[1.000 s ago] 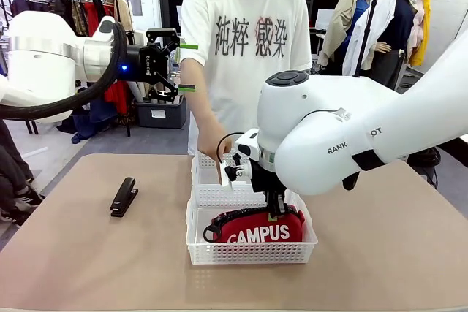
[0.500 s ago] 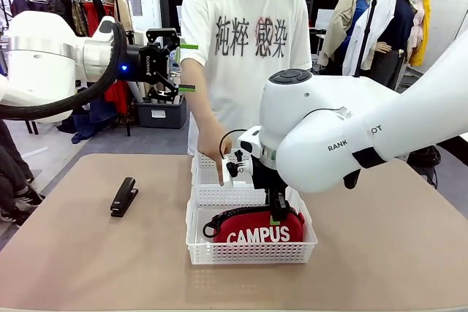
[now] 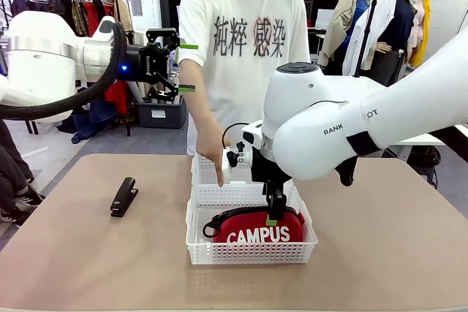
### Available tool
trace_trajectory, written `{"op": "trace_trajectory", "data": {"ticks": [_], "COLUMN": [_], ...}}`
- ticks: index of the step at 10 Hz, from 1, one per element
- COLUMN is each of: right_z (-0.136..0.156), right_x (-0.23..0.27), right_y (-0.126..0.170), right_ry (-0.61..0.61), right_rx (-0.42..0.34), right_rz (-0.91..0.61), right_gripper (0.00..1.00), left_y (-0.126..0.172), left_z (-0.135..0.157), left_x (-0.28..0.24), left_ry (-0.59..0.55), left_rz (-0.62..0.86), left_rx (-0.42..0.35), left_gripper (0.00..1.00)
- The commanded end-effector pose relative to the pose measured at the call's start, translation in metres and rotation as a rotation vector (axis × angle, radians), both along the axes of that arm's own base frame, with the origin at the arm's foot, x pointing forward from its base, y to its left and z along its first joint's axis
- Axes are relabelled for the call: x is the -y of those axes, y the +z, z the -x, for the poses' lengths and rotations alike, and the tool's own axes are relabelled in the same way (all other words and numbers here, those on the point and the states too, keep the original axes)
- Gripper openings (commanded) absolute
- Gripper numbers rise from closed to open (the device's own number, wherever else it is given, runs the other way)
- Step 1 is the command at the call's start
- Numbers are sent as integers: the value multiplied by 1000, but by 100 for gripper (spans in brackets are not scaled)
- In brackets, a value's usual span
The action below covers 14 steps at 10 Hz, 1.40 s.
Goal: Distribute items into two baskets.
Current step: Place the picked Pencil pouch into the Organizing basket as instructed by the person, then pick up the Stapler that the person points to.
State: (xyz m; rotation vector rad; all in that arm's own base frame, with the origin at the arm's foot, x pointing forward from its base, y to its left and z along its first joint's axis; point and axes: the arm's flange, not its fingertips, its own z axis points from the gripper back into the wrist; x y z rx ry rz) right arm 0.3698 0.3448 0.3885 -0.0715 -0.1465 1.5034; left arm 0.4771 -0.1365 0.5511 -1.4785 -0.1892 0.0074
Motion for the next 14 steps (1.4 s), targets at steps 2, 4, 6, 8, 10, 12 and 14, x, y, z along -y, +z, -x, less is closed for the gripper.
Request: {"op": "trace_trajectory", "data": {"ticks": [2, 4, 6, 8, 10, 12, 14], "right_z": [-1, -2, -1, -1, -1, -1, -11], "right_x": [7, 10, 2, 2, 2, 2, 11], "right_y": [10, 12, 6, 6, 6, 4, 33], "right_ry": [16, 21, -5, -5, -5, 3, -104], "right_rx": [-17, -16, 1, 1, 1, -1, -102], "right_rz": [-26, -40, -12, -12, -12, -11, -144], "right_gripper": [100, 100, 100, 100, 100, 100, 100], "left_y": [2, 2, 2, 2, 2, 2, 2], "left_z": [0, 0, 0, 0, 0, 0, 0], "left_x": [-1, -1, -1, -1, -1, -1, -1], "left_ry": [-2, -2, -2, -2, -2, -2, -2], "left_rz": [0, 0, 0, 0, 0, 0, 0], "left_rx": [0, 0, 0, 0, 0, 0, 0], "left_gripper": [100, 100, 100, 100, 100, 100, 100]}}
